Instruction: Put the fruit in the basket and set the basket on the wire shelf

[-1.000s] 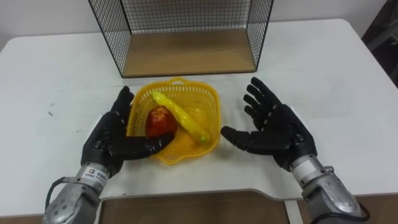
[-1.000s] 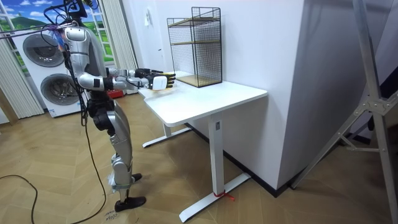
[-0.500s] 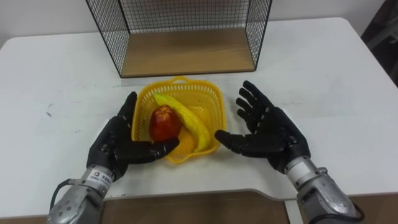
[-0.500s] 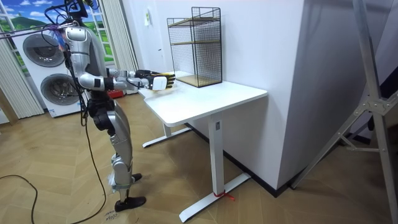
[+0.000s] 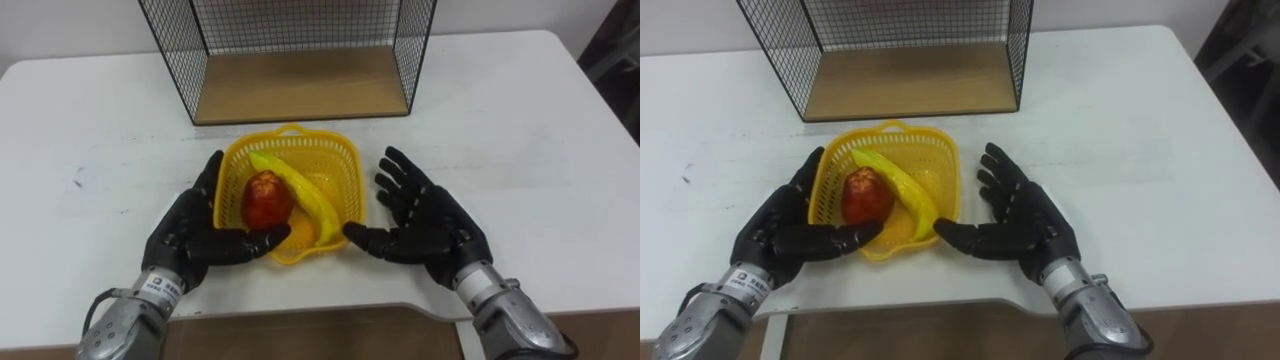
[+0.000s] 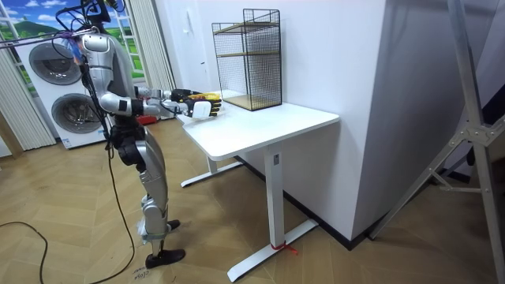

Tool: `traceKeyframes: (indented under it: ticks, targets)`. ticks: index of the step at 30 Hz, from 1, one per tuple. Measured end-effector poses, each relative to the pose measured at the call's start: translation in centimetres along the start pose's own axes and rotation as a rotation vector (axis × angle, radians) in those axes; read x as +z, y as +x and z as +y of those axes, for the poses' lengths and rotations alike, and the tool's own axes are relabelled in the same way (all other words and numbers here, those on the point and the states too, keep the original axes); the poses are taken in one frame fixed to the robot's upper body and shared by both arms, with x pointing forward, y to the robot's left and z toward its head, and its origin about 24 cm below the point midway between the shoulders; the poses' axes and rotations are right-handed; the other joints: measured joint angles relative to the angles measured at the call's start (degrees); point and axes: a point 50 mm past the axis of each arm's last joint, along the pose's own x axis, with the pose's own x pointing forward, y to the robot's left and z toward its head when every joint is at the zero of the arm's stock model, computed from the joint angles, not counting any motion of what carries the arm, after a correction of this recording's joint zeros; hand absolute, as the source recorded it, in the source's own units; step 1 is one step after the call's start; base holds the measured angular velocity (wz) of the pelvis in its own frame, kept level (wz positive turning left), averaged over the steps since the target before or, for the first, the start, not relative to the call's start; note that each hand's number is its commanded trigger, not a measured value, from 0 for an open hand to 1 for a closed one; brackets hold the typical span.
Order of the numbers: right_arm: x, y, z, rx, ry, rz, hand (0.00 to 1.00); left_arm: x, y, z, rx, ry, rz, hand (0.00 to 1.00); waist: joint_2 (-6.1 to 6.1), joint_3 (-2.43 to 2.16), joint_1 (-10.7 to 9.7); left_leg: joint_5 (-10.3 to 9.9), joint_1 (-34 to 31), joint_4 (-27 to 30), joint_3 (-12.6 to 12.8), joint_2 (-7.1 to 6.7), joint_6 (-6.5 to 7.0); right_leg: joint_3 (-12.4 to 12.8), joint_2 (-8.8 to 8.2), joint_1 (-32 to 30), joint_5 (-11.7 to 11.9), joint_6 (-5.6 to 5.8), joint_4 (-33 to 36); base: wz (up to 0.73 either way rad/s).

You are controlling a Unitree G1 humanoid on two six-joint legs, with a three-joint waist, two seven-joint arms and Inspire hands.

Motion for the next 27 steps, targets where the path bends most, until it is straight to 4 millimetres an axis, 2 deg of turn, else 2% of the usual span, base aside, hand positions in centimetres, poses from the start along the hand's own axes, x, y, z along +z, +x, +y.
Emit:
traceKeyframes:
  ticks: [20,27]
  targets:
    - [-0.2,-0.1,0.2,0.023,0.003,0.005,0.0,0.1,0.1,-0.1,-0.004,0.0,-0.006,0.0,-0.66,0.01,-0.02,0.0,-0.08,0.11,-0.03,-0.01,0.0,-0.05,0.0,-0.02,0.0,0.0,-0.03,0.0]
    - [-0.2,0.0,0.2,0.023,0.005,0.003,0.0,1.7,0.2,-0.8,-0.04,0.02,-0.07,0.0,-0.63,-0.03,-0.25,-0.01,-0.85,0.65,0.01,0.0,0.0,-0.2,0.0,-0.43,0.0,-0.01,0.15,0.02]
